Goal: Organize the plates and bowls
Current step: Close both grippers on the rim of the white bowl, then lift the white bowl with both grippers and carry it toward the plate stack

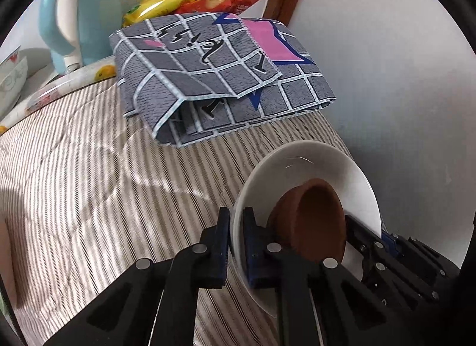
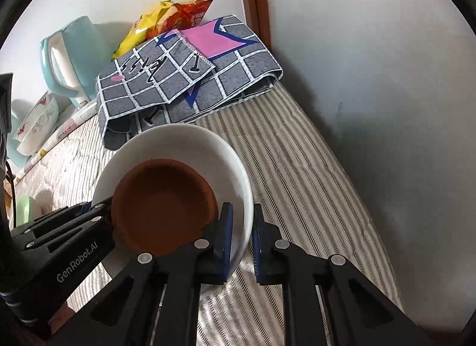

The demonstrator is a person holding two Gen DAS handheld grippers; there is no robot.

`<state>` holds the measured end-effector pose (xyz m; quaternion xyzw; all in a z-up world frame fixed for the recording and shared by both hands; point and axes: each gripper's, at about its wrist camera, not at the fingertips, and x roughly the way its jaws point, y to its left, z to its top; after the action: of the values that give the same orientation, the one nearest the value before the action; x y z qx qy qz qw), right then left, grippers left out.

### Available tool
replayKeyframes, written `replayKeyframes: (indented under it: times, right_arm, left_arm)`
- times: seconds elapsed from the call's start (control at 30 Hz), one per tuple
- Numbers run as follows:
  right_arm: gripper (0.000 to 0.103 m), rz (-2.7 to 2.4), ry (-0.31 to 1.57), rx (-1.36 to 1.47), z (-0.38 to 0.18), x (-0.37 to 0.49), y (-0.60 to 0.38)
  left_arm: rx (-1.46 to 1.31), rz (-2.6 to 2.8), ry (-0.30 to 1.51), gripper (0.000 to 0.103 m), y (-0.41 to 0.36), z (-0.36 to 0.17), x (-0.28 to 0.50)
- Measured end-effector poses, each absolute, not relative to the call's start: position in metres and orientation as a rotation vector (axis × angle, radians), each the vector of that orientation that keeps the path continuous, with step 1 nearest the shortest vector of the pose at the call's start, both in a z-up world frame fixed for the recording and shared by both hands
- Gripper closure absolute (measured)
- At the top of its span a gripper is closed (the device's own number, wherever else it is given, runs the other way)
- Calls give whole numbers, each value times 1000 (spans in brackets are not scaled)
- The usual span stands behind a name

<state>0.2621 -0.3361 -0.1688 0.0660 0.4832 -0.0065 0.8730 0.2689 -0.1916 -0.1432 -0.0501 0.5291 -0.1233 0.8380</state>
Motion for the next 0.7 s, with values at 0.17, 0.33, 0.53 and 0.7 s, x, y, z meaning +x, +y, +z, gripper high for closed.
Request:
replayKeyframes:
  times: [0.17,0.33,0.53,0.7]
  right_arm:
    - [93,0,1004,132,-163,251,-324]
    - [93,15,991,137,-152,236,-311]
    - [94,28,970,125,-136,221,-294]
    - [94,38,944,100,-121,208,-275]
  left_arm:
    - [-112,-240,1116,94,-176,-134,255]
    - [-108,-219,1109,95,-161,-122,240]
    - [-133,-210,1084,94,-143,-108,226]
    - [-144,-199,1057,95,-124,-95,212]
